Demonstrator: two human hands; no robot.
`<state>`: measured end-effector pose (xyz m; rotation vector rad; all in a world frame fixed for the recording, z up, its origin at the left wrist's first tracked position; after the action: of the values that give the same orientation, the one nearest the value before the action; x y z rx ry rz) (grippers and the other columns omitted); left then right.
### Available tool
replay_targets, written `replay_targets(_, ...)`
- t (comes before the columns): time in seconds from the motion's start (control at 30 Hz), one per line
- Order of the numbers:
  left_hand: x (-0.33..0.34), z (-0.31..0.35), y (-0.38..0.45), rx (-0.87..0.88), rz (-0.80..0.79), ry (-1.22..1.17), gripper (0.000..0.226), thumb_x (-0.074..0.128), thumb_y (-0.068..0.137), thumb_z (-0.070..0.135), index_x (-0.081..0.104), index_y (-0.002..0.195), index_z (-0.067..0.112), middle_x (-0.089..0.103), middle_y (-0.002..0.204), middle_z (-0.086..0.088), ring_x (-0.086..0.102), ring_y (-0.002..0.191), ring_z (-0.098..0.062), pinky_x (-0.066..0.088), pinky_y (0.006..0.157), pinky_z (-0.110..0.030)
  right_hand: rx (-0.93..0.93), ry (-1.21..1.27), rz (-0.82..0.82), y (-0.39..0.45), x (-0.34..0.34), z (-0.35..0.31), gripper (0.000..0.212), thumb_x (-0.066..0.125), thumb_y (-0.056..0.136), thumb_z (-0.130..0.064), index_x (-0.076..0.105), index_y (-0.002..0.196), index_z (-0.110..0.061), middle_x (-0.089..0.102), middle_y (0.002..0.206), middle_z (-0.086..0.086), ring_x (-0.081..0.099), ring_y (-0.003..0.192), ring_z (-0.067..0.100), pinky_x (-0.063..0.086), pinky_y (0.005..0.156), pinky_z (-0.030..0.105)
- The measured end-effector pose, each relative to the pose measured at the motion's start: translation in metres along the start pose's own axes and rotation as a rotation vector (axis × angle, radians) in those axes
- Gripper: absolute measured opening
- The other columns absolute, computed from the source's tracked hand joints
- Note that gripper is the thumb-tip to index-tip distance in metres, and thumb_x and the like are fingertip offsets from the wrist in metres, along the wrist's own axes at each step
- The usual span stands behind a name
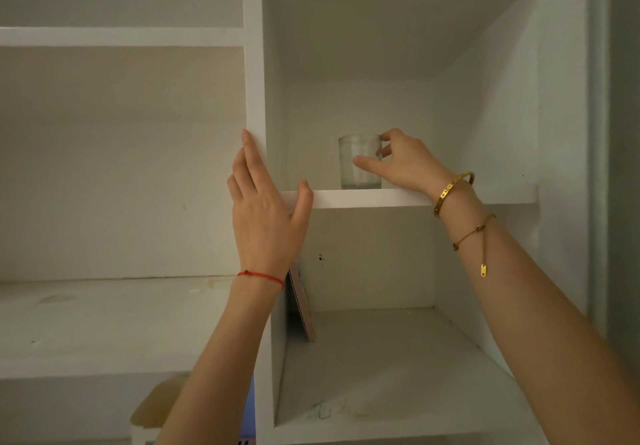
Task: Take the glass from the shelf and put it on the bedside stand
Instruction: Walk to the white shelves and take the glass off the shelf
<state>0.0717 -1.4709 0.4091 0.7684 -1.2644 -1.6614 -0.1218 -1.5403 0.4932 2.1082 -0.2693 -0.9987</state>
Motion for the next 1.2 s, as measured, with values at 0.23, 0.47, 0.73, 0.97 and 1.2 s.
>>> replay_targets(0.23, 0.003, -0.002, -0.003, 0.022, 0.053, 0.063, 0.086, 0.047, 0.09, 0.046, 0.005, 0.157, 0.009, 0.034, 0.151, -0.011, 0.039, 0.126, -0.025, 0.048, 0.091, -0.036, 0.028, -0.044, -0.115, 0.015, 0.01, 0.003, 0.089, 0.065, 0.076, -0.069, 0.046, 0.133, -0.004, 0.062, 0.115, 0.003, 0.058, 0.097, 0.019, 0.039, 0.06, 0.023)
replay_targets(0.47, 0.004, -0.001, -0.002, 0.021, 0.04, 0.075, 0.087, 0.048, 0.089, 0.044, 0.005, 0.156, 0.009, 0.033, 0.152, -0.012, 0.039, 0.125, -0.025, 0.049, 0.091, -0.038, 0.058, 0.073, -0.093, 0.013, 0.01, 0.004, 0.076, 0.075, 0.075, -0.057, 0.046, 0.124, -0.007, 0.063, 0.115, 0.009, 0.064, 0.081, 0.02, 0.057, 0.079, 0.038)
replay_targets(0.73, 0.002, 0.0, -0.001, 0.011, 0.011, 0.066, 0.087, 0.047, 0.09, 0.043, 0.006, 0.156, 0.006, 0.033, 0.152, -0.014, 0.04, 0.124, -0.027, 0.051, 0.093, -0.04, -0.038, 0.22, 0.101, -0.007, -0.005, -0.009, 0.07, 0.079, 0.075, -0.048, 0.047, 0.127, -0.014, 0.064, 0.099, -0.001, 0.058, 0.087, 0.008, 0.042, 0.068, 0.016)
replay_targets(0.97, -0.007, 0.003, -0.002, -0.014, -0.064, -0.024, 0.086, 0.049, 0.093, 0.042, 0.002, 0.157, 0.01, 0.026, 0.157, -0.011, 0.033, 0.135, -0.027, 0.04, 0.106, -0.038, -0.116, 0.335, 0.255, -0.039, -0.021, -0.025, 0.073, 0.082, 0.071, -0.05, 0.049, 0.127, -0.018, 0.07, 0.104, 0.002, 0.059, 0.083, 0.005, 0.043, 0.065, 0.002)
replay_targets(1.2, -0.034, 0.003, -0.013, -0.007, -0.205, -0.024, 0.075, 0.054, 0.093, 0.033, 0.015, 0.156, 0.016, 0.026, 0.157, -0.009, 0.029, 0.14, -0.027, 0.035, 0.104, -0.03, -0.136, 0.361, 0.223, -0.089, -0.024, -0.025, 0.073, 0.082, 0.071, -0.05, 0.046, 0.128, -0.021, 0.069, 0.108, -0.001, 0.063, 0.085, 0.004, 0.045, 0.068, 0.001)
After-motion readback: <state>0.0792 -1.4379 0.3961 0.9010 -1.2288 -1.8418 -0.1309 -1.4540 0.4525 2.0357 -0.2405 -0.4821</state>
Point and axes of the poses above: each hand's wrist, its own y-axis towards the middle knuckle, its own x-axis out of the palm, z = x × y, the point moved 3 cm from there along y, towards the middle knuckle
